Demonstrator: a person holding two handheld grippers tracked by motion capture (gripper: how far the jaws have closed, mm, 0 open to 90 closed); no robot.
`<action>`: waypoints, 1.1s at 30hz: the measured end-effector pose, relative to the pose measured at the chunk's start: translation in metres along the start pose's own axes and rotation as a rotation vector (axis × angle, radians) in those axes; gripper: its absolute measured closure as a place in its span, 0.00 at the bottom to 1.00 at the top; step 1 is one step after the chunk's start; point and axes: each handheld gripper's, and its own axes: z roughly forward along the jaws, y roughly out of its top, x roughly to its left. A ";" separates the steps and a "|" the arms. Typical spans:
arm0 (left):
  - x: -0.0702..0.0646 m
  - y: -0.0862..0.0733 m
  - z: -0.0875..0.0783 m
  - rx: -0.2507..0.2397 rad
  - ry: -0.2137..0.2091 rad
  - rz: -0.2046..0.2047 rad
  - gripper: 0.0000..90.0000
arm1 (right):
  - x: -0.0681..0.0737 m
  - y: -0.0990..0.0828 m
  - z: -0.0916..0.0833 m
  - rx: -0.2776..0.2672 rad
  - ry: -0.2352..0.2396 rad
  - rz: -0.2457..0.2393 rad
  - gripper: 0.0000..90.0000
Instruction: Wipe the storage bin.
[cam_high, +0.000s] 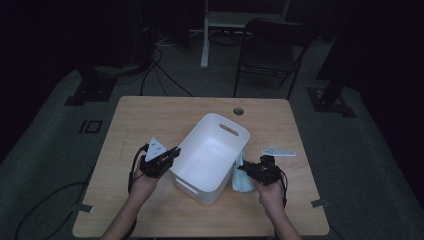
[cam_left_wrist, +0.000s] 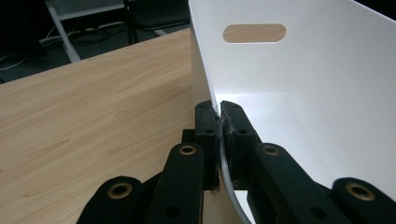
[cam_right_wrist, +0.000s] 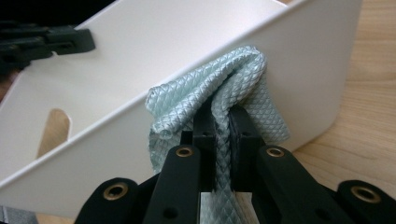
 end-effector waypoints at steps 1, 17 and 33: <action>0.000 0.000 0.000 0.000 0.000 0.002 0.95 | -0.001 -0.001 0.001 0.002 -0.002 0.002 0.93; 0.000 0.000 -0.001 0.005 0.002 -0.012 0.95 | -0.026 -0.019 0.029 0.103 -0.059 0.046 0.93; -0.005 0.000 0.000 0.003 0.046 -0.049 0.96 | 0.000 -0.021 0.001 0.009 0.044 0.026 0.93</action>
